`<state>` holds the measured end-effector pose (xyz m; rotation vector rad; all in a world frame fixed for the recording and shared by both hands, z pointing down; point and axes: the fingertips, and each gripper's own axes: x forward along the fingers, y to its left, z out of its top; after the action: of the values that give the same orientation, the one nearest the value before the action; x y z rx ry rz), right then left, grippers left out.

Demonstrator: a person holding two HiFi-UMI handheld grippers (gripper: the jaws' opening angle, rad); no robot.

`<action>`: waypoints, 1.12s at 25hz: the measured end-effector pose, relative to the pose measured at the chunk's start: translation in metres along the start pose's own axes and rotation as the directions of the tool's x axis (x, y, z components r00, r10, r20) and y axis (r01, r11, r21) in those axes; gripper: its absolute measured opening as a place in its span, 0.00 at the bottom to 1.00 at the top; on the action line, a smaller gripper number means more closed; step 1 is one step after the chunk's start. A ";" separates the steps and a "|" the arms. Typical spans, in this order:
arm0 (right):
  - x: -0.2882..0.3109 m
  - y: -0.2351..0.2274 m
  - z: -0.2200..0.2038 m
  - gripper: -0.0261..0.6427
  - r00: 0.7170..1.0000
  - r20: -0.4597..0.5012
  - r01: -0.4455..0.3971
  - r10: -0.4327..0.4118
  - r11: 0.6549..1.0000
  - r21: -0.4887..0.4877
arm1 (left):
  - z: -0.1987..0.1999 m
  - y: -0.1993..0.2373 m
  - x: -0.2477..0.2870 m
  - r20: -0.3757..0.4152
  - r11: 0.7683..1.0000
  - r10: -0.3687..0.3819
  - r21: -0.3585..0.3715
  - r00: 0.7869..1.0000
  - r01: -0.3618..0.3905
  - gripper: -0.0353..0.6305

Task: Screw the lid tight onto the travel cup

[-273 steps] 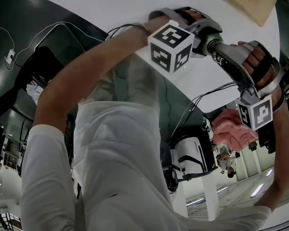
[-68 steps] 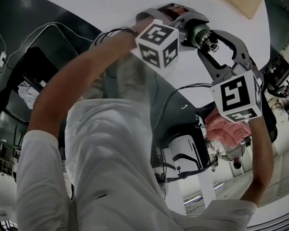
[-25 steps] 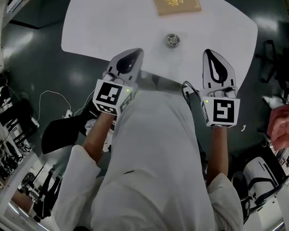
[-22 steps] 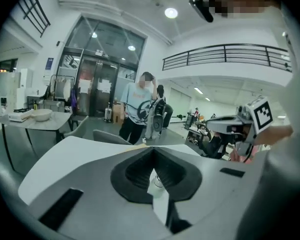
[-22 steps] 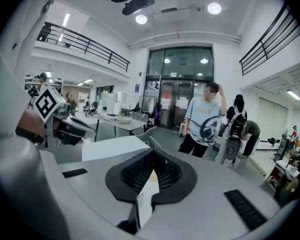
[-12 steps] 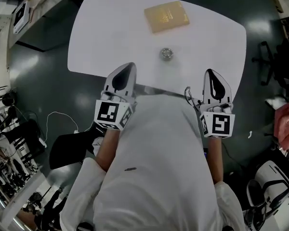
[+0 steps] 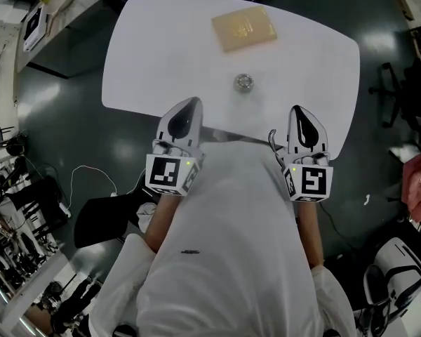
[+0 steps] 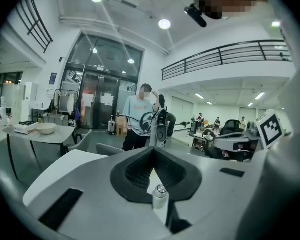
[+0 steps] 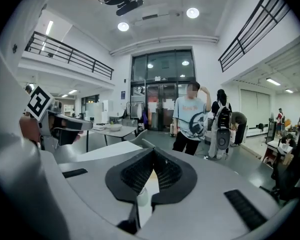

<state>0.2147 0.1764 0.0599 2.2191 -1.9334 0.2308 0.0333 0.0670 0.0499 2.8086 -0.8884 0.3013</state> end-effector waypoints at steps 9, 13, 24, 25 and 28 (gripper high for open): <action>0.001 0.007 0.009 0.04 0.999 0.014 -0.041 0.041 0.999 -0.008 | -0.002 -0.007 -0.002 -0.006 1.000 -0.006 -0.001 1.000 0.006 0.06; 0.002 0.009 0.008 0.04 0.999 0.008 -0.048 0.049 0.999 -0.015 | -0.001 -0.009 -0.001 -0.009 1.000 -0.014 0.002 1.000 0.014 0.06; 0.003 0.016 0.012 0.04 0.998 0.007 -0.063 0.064 0.997 -0.053 | 0.002 -0.009 -0.001 -0.003 0.999 -0.028 0.018 1.000 0.028 0.06; 0.002 0.018 0.012 0.04 0.998 0.004 -0.069 0.070 0.996 -0.063 | 0.001 -0.010 -0.002 -0.004 0.999 -0.029 0.018 1.000 0.029 0.06; 0.000 0.019 0.012 0.04 0.997 0.005 -0.076 0.076 0.995 -0.066 | 0.001 -0.014 -0.003 -0.004 0.999 -0.035 0.017 0.999 0.035 0.06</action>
<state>0.1956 0.1705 0.0492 2.1112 -2.0021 0.1671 0.0391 0.0791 0.0468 2.8352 -0.8396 0.3103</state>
